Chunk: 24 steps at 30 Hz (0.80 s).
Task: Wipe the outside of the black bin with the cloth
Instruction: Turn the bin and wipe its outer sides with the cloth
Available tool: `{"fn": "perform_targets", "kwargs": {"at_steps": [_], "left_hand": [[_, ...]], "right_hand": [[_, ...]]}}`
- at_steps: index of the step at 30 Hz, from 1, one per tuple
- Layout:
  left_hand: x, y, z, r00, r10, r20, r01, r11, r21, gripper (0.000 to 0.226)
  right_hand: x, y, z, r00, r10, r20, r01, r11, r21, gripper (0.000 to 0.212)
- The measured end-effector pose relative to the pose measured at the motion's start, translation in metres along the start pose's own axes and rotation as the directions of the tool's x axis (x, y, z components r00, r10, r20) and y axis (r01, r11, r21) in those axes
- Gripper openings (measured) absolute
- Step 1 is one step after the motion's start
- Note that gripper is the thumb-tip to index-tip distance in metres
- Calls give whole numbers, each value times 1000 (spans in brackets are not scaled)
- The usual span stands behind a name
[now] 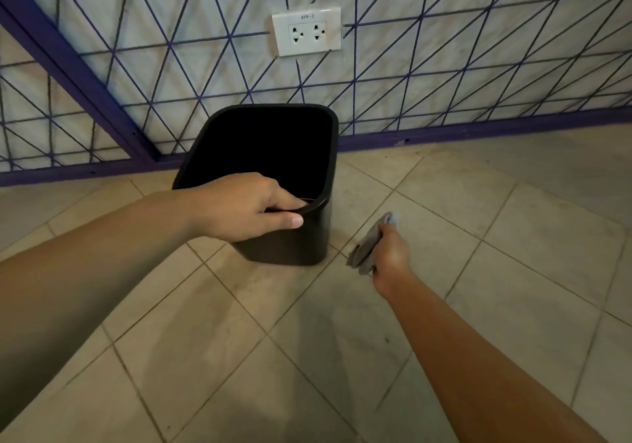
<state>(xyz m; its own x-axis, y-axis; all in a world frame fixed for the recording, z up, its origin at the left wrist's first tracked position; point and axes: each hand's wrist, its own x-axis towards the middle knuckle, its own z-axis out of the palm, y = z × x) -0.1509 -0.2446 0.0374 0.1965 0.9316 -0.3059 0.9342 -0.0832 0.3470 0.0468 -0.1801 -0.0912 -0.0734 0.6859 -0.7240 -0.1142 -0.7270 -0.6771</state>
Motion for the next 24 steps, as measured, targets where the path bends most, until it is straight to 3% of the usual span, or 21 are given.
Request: {"fn": "perform_targets", "kwargs": {"at_steps": [3, 5, 7, 13, 17, 21, 24], "left_hand": [[-5, -4, -9, 995, -66, 74, 67, 998, -13, 28], [-6, -5, -13, 987, -110, 119, 102, 992, 73, 25], [-6, -2, -13, 979, -157, 129, 135, 977, 165, 41], [8, 16, 23, 979, -179, -101, 198, 954, 223, 52], [13, 22, 45, 929, -150, -339, 265, 908, 323, 49], [21, 19, 43, 924, -125, -362, 257, 904, 342, 50], [32, 19, 38, 933, -126, -338, 230, 929, 290, 46]], "right_hand": [[4, 3, 1, 998, 66, -7, -66, 998, 20, 59], [8, 10, 0, 995, 99, 0, -99, 995, 28, 59], [14, 20, 0, 997, 75, -2, -75, 997, 12, 48], [25, 30, 3, 996, 88, -16, -88, 995, -48, 60], [15, 31, 5, 992, 92, 85, -88, 995, -50, 60], [17, 44, 34, 987, -18, 160, 22, 1000, -18, 60], [30, 65, 79, 974, -70, 216, 47, 992, 113, 96]]}}
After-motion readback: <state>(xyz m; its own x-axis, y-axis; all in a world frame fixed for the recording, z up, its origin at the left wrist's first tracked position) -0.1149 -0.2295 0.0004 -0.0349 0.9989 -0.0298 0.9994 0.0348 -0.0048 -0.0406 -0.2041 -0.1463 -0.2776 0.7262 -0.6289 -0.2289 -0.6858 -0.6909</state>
